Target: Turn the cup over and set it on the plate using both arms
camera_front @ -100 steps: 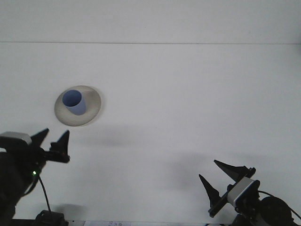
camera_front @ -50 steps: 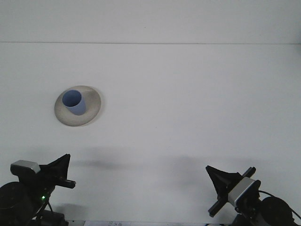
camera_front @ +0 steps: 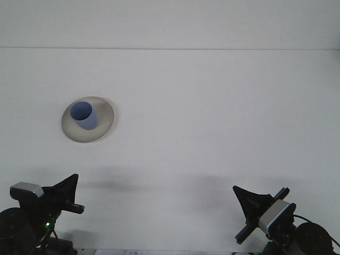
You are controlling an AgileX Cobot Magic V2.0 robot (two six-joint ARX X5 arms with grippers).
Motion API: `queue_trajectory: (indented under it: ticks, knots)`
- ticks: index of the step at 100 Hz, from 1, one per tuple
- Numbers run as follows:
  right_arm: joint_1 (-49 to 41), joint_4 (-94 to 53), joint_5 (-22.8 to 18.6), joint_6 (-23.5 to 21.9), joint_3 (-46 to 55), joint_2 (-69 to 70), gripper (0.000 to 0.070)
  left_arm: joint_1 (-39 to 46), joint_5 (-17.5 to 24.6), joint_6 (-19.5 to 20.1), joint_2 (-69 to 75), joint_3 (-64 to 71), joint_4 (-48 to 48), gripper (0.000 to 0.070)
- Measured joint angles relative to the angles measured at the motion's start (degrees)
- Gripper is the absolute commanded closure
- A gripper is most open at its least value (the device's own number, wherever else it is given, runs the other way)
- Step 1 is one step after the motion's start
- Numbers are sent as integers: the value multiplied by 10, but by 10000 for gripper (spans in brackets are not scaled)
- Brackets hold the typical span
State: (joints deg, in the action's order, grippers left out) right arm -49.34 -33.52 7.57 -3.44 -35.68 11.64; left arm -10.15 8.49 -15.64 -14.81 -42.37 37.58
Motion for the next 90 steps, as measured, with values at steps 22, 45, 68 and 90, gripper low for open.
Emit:
queue_trajectory:
  ticks: [22, 45, 68, 90]
  knots:
    - [0, 0, 0, 0, 0, 0, 695, 5, 0, 20, 4, 4, -15, 684]
    - [0, 0, 0, 0, 0, 0, 695, 33, -47, 122, 84, 158, -176, 684]
    - [0, 0, 0, 0, 0, 0, 695, 58, -179, 157, 136, 352, -335, 684]
    - [0, 0, 0, 0, 0, 0, 695, 74, -181, 162, 144, 404, -365, 684]
